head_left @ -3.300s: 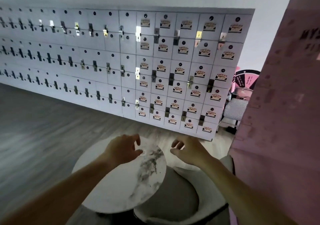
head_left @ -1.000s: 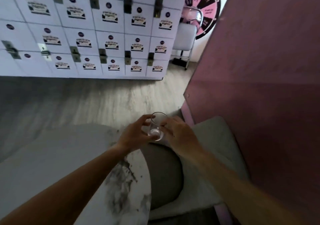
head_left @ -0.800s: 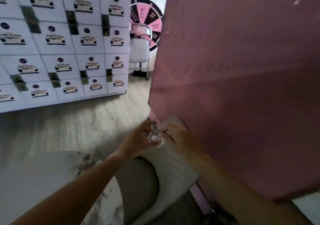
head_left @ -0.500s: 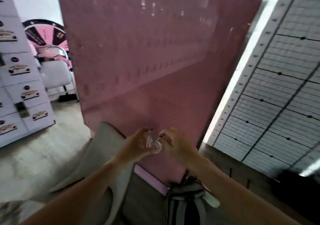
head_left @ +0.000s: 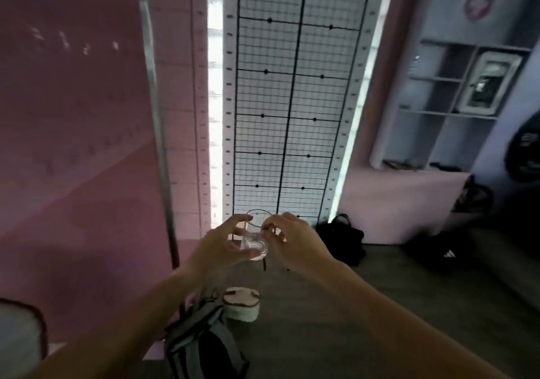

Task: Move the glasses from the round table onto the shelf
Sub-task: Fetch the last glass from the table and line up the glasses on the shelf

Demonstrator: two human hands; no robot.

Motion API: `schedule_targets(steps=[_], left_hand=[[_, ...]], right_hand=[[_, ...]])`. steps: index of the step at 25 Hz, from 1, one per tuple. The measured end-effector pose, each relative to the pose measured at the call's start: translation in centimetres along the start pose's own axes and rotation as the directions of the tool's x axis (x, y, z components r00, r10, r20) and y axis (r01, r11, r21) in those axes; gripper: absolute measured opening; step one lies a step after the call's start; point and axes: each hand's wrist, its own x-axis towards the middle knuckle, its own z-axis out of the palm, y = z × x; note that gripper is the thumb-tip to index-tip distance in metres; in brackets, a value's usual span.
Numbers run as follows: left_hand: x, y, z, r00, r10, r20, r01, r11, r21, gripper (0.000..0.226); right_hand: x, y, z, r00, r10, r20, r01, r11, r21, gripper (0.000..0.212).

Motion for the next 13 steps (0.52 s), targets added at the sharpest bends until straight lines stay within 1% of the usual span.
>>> schedule_targets(steps=[3,5,8,11,13], left_hand=[[3.1,4.8,5.6,0.996,0.047,0.074,-0.044,0.998,-0.043,0.073],[4.8,8.0,9.4,0.984,0.11,0.141,-0.103,0.993,-0.054,0.072],[7.2,12.2,14.5,0.95,0.215,0.226,-0.203,0.976,-0.073,0.069],[9.5,15.3,19.1,0.916,0.285,0.283,-0.262,0.958,-0.117,0.066],[11.5,17.2,22.2,0.884,0.341,0.319,-0.303,0.939,-0.164,0.069]], right_hand=[[-3.8,3.7,-5.6,0.992,0.094,-0.086,-0.096,0.995,-0.026,0.017],[-6.3,6.2,-8.9,0.978,0.153,-0.14,-0.161,0.986,-0.042,0.016],[-9.3,9.7,-13.1,0.947,0.241,-0.213,-0.263,0.962,-0.079,0.014],[-11.3,13.1,-16.1,0.914,0.306,-0.267,-0.341,0.935,-0.095,0.013],[-12.2,15.5,-17.9,0.888,0.345,-0.303,-0.393,0.912,-0.114,0.014]])
